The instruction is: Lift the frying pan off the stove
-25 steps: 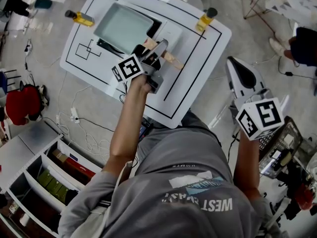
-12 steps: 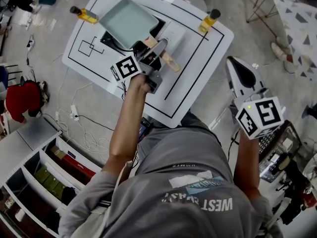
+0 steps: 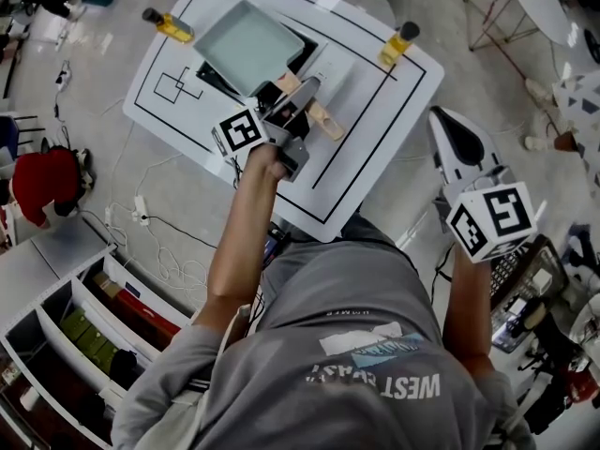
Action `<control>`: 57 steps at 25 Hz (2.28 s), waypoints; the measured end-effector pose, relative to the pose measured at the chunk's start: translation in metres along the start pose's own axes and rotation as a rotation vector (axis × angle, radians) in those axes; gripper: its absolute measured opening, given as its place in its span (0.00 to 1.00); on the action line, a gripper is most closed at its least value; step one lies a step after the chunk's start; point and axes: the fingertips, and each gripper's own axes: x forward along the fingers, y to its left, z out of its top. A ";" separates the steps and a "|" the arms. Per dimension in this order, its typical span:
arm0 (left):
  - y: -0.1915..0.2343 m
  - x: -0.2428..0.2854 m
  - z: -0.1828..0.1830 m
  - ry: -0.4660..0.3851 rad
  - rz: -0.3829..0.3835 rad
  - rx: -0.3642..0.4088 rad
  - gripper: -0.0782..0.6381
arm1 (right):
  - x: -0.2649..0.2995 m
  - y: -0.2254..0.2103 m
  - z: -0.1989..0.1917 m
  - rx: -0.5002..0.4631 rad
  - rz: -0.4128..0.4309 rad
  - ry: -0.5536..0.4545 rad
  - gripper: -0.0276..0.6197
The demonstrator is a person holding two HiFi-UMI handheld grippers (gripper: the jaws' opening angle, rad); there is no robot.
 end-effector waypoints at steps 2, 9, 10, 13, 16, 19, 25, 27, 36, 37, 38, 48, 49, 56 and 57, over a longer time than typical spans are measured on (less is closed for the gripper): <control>-0.002 -0.004 0.001 0.006 0.015 0.029 0.43 | -0.001 0.001 0.001 -0.003 0.004 -0.003 0.06; -0.018 -0.017 0.003 0.024 0.049 0.110 0.43 | -0.007 0.009 0.006 -0.017 0.018 -0.022 0.06; -0.021 -0.019 0.004 0.027 0.051 0.124 0.43 | -0.007 0.010 0.008 -0.019 0.021 -0.026 0.06; -0.032 -0.027 0.006 0.028 0.046 0.143 0.43 | -0.009 0.017 0.010 -0.025 0.035 -0.033 0.06; -0.045 -0.035 0.007 0.028 0.039 0.160 0.43 | -0.012 0.024 0.015 -0.032 0.050 -0.045 0.06; -0.057 -0.042 0.007 0.036 0.032 0.194 0.43 | -0.015 0.029 0.019 -0.041 0.062 -0.054 0.06; -0.082 -0.067 0.001 0.042 0.032 0.225 0.43 | -0.020 0.049 0.028 -0.068 0.092 -0.084 0.06; -0.095 -0.072 -0.001 0.039 0.006 0.222 0.43 | -0.023 0.054 0.033 -0.080 0.096 -0.090 0.06; -0.128 -0.097 -0.023 0.038 -0.013 0.231 0.43 | -0.030 0.068 0.043 -0.125 0.103 -0.138 0.06; -0.133 -0.100 -0.027 0.041 -0.021 0.240 0.43 | -0.032 0.069 0.045 -0.133 0.101 -0.147 0.06; -0.137 -0.102 -0.029 0.043 -0.028 0.247 0.43 | -0.032 0.070 0.048 -0.142 0.098 -0.158 0.06; -0.158 -0.113 -0.040 0.047 -0.047 0.285 0.43 | -0.035 0.071 0.064 -0.223 0.074 -0.191 0.05; -0.158 -0.114 -0.041 0.047 -0.045 0.284 0.43 | -0.035 0.072 0.064 -0.220 0.077 -0.192 0.05; -0.153 -0.115 -0.043 0.051 -0.028 0.253 0.43 | -0.034 0.072 0.071 -0.213 0.092 -0.190 0.05; -0.153 -0.113 -0.042 0.052 -0.028 0.247 0.43 | -0.033 0.071 0.074 -0.212 0.093 -0.187 0.05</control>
